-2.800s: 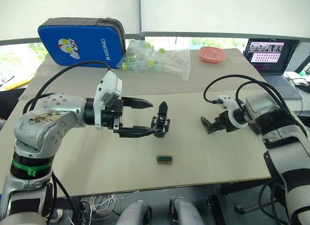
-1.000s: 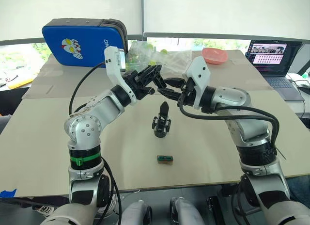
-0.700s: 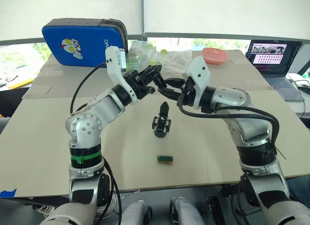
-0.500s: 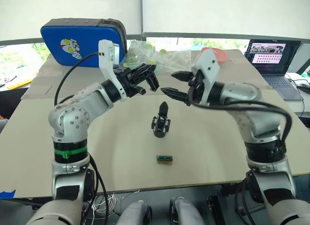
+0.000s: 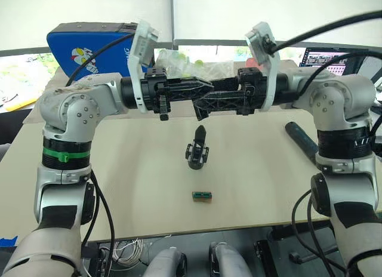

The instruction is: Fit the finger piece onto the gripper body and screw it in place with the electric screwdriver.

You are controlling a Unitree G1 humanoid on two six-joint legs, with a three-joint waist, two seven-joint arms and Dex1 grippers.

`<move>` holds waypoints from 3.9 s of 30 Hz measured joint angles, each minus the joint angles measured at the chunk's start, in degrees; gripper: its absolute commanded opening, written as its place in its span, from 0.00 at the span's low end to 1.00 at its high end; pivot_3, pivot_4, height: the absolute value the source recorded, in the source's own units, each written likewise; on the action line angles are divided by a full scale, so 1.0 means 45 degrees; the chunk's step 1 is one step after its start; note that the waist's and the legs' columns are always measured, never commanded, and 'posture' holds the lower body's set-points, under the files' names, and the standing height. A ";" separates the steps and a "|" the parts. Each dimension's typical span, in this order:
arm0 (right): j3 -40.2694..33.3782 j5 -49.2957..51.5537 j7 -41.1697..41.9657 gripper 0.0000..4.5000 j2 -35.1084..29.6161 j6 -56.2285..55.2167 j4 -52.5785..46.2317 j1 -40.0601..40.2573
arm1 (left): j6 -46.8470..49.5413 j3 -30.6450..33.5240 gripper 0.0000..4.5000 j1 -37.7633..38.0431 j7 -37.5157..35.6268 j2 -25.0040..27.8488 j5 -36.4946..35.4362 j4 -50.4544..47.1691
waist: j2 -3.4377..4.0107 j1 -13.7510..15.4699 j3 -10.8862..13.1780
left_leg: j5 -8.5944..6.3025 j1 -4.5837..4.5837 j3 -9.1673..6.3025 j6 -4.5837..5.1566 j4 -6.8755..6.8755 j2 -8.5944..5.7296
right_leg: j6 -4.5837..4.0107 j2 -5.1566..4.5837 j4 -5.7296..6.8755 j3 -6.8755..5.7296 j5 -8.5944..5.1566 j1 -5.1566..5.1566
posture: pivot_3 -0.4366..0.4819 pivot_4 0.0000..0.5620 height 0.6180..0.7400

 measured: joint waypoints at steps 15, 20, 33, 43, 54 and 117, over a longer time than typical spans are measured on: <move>0.1076 -0.1159 0.1814 0.09 -0.0131 -0.1576 0.0679 -0.0411 | -0.0072 0.0044 0.24 -0.0088 -0.0991 -0.0015 0.0687 0.0330 | 0.0001 -0.0021 0.0000 | -0.0002 -0.0141 -0.0001 0.0003 0.0026 -0.0007 | -0.0002 -0.0008 0.0025 0.0000 0.0004 -0.0143 | 0.48 0.27 1.00; 0.1219 -0.1857 0.1601 0.09 -0.0153 -0.2361 0.0728 0.0025 | -0.3457 -0.1146 0.73 0.1320 -0.2805 0.1241 0.3097 -0.0085 | 0.0006 -0.0111 -0.0004 | -0.0002 -0.0121 0.0012 0.0002 0.0009 -0.0008 | -0.0007 -0.0016 0.0025 0.0008 0.0007 -0.0136 | 0.48 0.27 1.00; 0.0654 -0.2758 0.1070 0.09 -0.1014 -0.4346 -0.1885 0.3390 | -1.2765 -0.3482 1.00 0.3474 -0.5012 0.0053 0.8953 0.6940 | 0.0010 0.0266 -0.0002 | -0.0014 -0.0177 0.0017 0.0031 0.0056 -0.0008 | -0.0014 -0.0030 0.0011 -0.0008 0.0016 -0.0159 | 0.48 0.27 1.00; 0.0273 -0.2289 0.0181 0.09 -0.1239 -0.3888 -0.3132 0.4183 | -1.5796 -0.3248 1.00 0.1536 -0.3033 -0.3431 1.0247 1.2350 | 0.0002 0.0309 -0.0005 | -0.0039 -0.0257 0.0018 0.0079 0.0107 -0.0005 | 0.0000 -0.0041 0.0002 -0.0026 0.0025 -0.0198 | 0.48 0.27 1.00; 0.0000 -0.1835 -0.0147 0.09 -0.0679 -0.4405 -0.3188 0.5354 | -1.6124 -0.2579 0.53 0.1738 -0.2654 -0.4337 1.0620 1.3345 | -0.0003 0.0206 -0.0007 | -0.0046 -0.0259 0.0016 0.0093 0.0139 0.0005 | 0.0005 -0.0041 0.0011 -0.0024 0.0029 -0.0180 | 0.48 0.27 1.00; 0.0398 -0.3845 0.1067 0.09 0.2961 -1.1815 0.1651 0.7322 | -1.2282 -0.2317 0.95 0.4687 -0.1703 -0.3965 0.9951 0.7214 | 0.0002 0.0071 -0.0009 | -0.0025 -0.0173 0.0024 0.0088 0.0155 -0.0012 | 0.0038 -0.0020 0.0097 0.0008 0.0050 -0.0159 | 0.48 0.27 1.00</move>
